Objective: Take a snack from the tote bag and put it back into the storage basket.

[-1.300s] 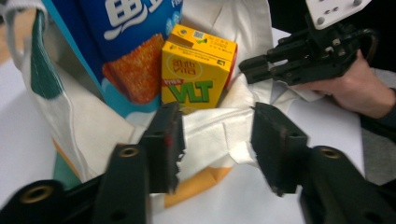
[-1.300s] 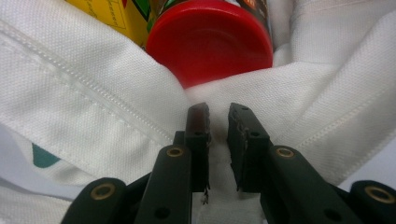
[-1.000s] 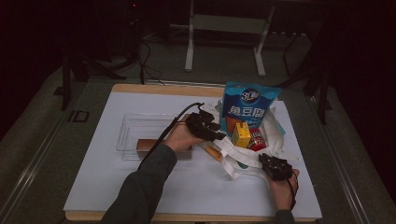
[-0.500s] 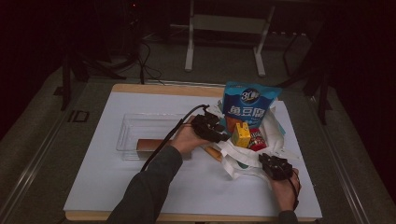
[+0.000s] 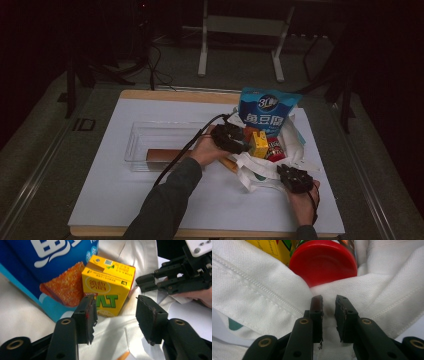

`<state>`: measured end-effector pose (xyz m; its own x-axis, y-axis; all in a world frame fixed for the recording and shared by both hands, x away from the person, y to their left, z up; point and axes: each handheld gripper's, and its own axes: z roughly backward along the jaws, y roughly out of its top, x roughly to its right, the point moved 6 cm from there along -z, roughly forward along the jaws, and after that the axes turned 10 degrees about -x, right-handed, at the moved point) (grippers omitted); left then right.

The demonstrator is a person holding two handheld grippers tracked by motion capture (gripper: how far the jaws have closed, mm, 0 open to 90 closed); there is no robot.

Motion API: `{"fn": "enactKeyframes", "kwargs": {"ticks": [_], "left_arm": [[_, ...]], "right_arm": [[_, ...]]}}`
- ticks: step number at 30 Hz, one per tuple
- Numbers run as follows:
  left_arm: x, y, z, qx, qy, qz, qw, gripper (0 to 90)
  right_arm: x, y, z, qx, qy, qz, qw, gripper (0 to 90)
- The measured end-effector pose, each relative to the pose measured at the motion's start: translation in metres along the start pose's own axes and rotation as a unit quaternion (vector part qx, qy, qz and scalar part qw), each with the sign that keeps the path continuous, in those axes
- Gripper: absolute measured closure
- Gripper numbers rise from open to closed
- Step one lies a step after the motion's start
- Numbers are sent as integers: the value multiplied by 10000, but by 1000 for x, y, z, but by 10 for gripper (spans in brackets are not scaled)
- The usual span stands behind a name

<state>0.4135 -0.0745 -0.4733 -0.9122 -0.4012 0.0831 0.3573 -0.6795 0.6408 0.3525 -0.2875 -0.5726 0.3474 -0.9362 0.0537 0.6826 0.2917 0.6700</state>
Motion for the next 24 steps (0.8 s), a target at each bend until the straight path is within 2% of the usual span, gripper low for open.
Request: {"fn": "enactKeyframes", "kwargs": {"ticks": [2, 5, 8, 12, 13, 16, 20, 21, 23, 24], "left_arm": [[1, 2, -2, 20, 36, -74, 10000, 467], [2, 4, -6, -139, -25, -174, 9997, 463], [1, 9, -9, -192, 28, -297, 9994, 424], [-1, 15, -14, -234, 85, -323, 9992, 361], [-1, 16, -15, -246, -34, -319, 9992, 352], [-3, 17, -17, -277, -174, -243, 9992, 309], [-7, 16, -21, -307, -74, -242, 9992, 242], [-8, 16, -22, -329, -115, -244, 9991, 212], [-9, 16, -24, -376, -48, -292, 9989, 196], [-9, 17, -25, -370, -102, -306, 9988, 177]], "right_arm": [[0, 0, 0, 6, -3, -2, 10000, 759], [0, 0, 0, 17, 39, -39, 10000, 758], [0, 0, 0, 12, 46, -43, 10000, 759], [1, 0, 0, 11, 63, -57, 10000, 758], [0, 0, 0, 11, 58, -52, 10000, 758], [1, 0, 0, 15, 70, -56, 10000, 757], [1, 0, 0, 25, 148, -86, 9999, 744], [1, 0, 0, 25, 149, -81, 9999, 744], [1, 0, 0, 25, 149, -82, 9999, 745], [1, 0, 0, 25, 150, -83, 9999, 744]]}}
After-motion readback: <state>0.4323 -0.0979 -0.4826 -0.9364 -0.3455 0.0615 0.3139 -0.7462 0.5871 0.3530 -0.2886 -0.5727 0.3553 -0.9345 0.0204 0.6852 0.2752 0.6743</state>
